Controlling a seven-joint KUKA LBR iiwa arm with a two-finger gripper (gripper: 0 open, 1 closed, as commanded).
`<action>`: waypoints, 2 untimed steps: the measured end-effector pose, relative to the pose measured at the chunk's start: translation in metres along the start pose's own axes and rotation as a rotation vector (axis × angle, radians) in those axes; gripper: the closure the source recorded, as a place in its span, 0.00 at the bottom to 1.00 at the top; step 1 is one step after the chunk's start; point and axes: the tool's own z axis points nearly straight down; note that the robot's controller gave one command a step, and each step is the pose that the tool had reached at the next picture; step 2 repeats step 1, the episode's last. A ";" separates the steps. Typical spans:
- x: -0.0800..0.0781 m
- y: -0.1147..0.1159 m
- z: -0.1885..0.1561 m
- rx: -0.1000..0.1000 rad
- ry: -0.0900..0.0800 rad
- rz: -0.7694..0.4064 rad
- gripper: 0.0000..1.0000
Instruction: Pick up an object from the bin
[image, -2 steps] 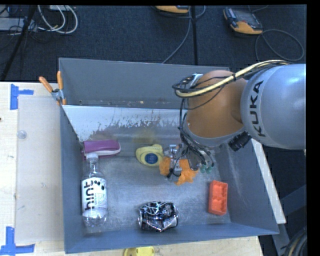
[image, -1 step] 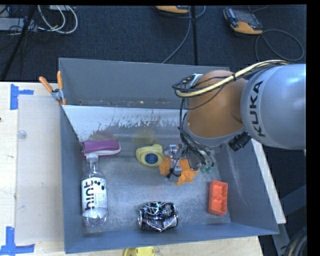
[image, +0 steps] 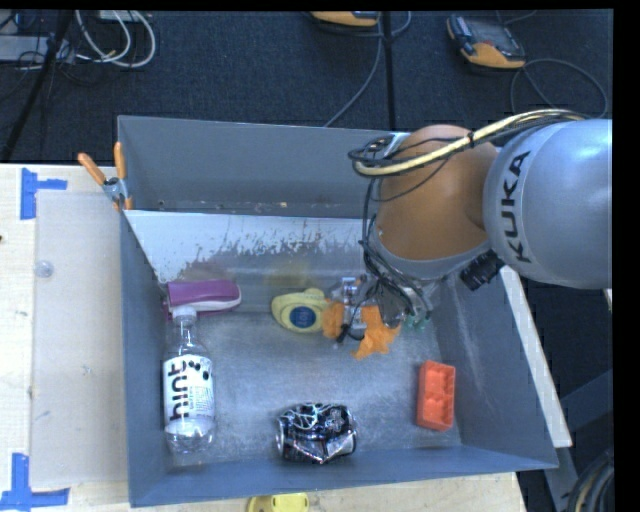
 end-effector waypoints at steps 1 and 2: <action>0.030 -0.013 -0.106 0.000 -0.001 -0.376 1.00; 0.030 -0.013 -0.106 0.000 -0.001 -0.376 1.00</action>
Offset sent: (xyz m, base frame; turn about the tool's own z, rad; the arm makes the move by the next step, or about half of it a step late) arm 0.0000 0.0000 0.0000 0.0000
